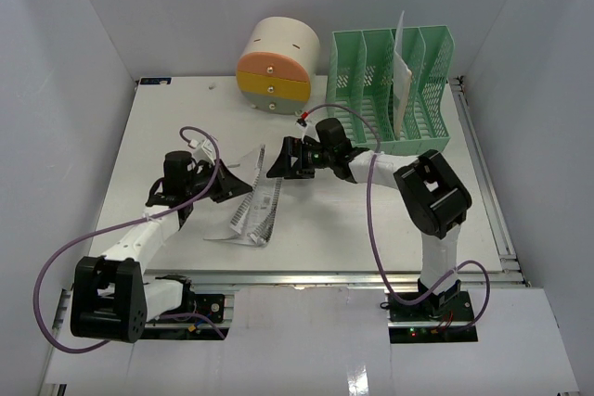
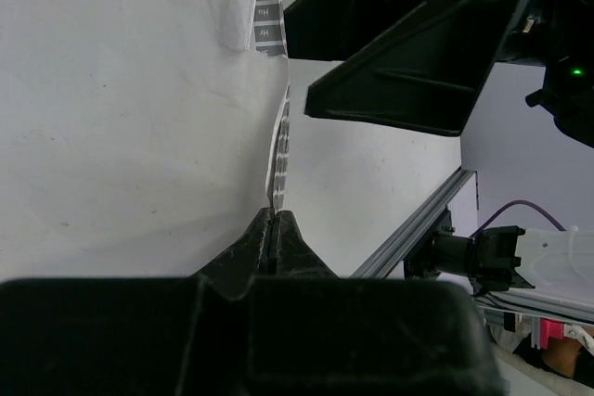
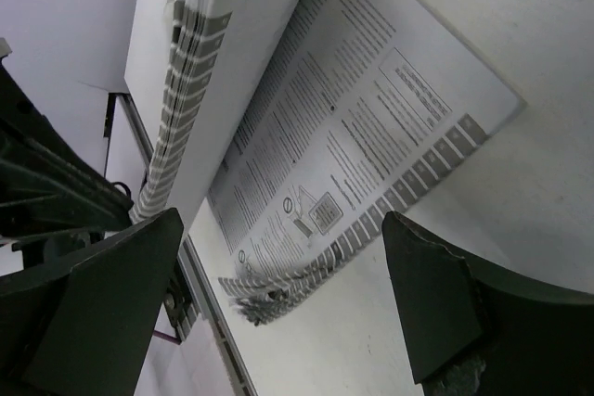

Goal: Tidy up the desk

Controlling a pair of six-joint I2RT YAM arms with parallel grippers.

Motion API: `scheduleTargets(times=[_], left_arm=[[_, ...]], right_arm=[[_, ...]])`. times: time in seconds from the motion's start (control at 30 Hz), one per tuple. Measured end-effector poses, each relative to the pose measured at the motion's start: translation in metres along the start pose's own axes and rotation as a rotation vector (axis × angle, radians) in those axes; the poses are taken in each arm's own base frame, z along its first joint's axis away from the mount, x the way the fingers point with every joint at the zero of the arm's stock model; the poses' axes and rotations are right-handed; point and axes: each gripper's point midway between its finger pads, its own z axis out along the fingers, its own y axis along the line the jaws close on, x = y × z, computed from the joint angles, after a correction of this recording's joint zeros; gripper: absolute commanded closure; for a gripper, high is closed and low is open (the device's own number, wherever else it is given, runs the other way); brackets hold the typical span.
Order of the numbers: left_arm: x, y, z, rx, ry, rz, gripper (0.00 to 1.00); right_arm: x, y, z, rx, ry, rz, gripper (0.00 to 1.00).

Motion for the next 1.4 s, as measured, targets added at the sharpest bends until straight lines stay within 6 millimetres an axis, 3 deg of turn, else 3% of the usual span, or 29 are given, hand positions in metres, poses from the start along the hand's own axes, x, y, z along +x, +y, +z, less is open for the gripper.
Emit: scheduleTargets(times=[0.17,0.3,0.57,0.77,0.87,0.93,1.0,1.13,1.3,1.4], left_arm=[[0.003,0.0,0.001,0.012,-0.004,-0.003,1.0],[0.005,0.001,0.001,0.014,-0.005,-0.005,1.0],[0.01,0.003,0.002,0.026,-0.005,-0.007,1.0],[0.01,0.002,0.003,0.034,-0.008,-0.014,1.0],[0.011,0.003,0.003,0.034,-0.008,-0.019,1.0],[0.012,0.003,0.003,0.033,-0.007,-0.022,0.72],[0.012,0.003,0.003,0.031,-0.007,-0.026,0.51],[0.011,0.002,0.001,0.029,-0.017,-0.019,0.15],[0.002,-0.004,-0.011,0.007,-0.075,0.063,0.04],[-0.007,-0.004,-0.02,-0.032,-0.131,0.128,0.02]], right_arm=[[-0.006,0.019,0.024,-0.057,0.006,0.012,0.08],[-0.008,0.036,0.029,-0.108,-0.004,0.008,0.09],[-0.004,0.032,0.023,-0.082,-0.024,0.009,0.13],[-0.014,0.033,0.04,-0.084,-0.035,0.029,0.34],[-0.014,0.033,0.056,-0.093,-0.025,0.032,0.64],[-0.008,0.033,0.064,-0.097,-0.01,0.036,0.76],[-0.003,0.033,0.068,-0.096,0.003,0.041,0.87],[0.002,0.03,0.069,-0.094,0.007,0.038,0.92],[0.013,0.01,0.048,-0.091,-0.001,0.042,0.92],[0.007,0.006,0.028,-0.12,-0.014,0.021,0.92]])
